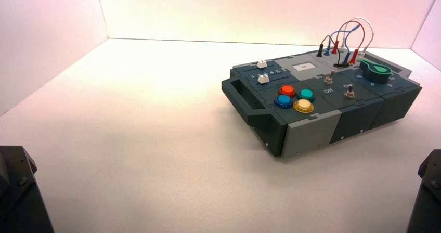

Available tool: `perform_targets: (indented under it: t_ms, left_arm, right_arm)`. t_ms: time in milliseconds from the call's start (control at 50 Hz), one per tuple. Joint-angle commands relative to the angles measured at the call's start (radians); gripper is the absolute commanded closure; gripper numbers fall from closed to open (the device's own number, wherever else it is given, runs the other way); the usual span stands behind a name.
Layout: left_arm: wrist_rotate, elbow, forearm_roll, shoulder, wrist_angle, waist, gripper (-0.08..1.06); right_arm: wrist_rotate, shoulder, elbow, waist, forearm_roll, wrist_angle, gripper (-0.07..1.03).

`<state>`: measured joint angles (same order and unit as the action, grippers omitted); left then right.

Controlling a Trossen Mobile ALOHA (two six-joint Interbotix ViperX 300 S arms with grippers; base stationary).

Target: Move the bottom slider to position 1.

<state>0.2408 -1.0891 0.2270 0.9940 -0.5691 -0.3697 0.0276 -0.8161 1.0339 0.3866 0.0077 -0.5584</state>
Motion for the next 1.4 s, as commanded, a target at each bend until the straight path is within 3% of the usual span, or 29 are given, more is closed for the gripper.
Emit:
perform_targets:
  t_ms: [20, 820, 1140, 1400]
  left_arm:
    - [-0.003, 0.014, 0.0, 0.002, 0.011, 0.005, 1.01]
    - [-0.003, 0.015, 0.002, 0.006, 0.009, 0.005, 1.01]
    - [-0.003, 0.015, 0.002, 0.006, 0.011, 0.005, 1.01]
    - [-0.003, 0.015, 0.002, 0.023, 0.011, 0.005, 1.01]
  right_arm:
    - [-0.002, 0.0, -0.015, 0.005, 0.003, 0.002, 0.99]
    - [0.0, 0.087, -0.034, 0.005, 0.011, 0.0, 0.99]
    - [-0.002, 0.347, -0.13, 0.011, 0.048, -0.038, 0.99]
    - [0.002, 0.566, -0.23, 0.089, 0.072, -0.041, 0.99]
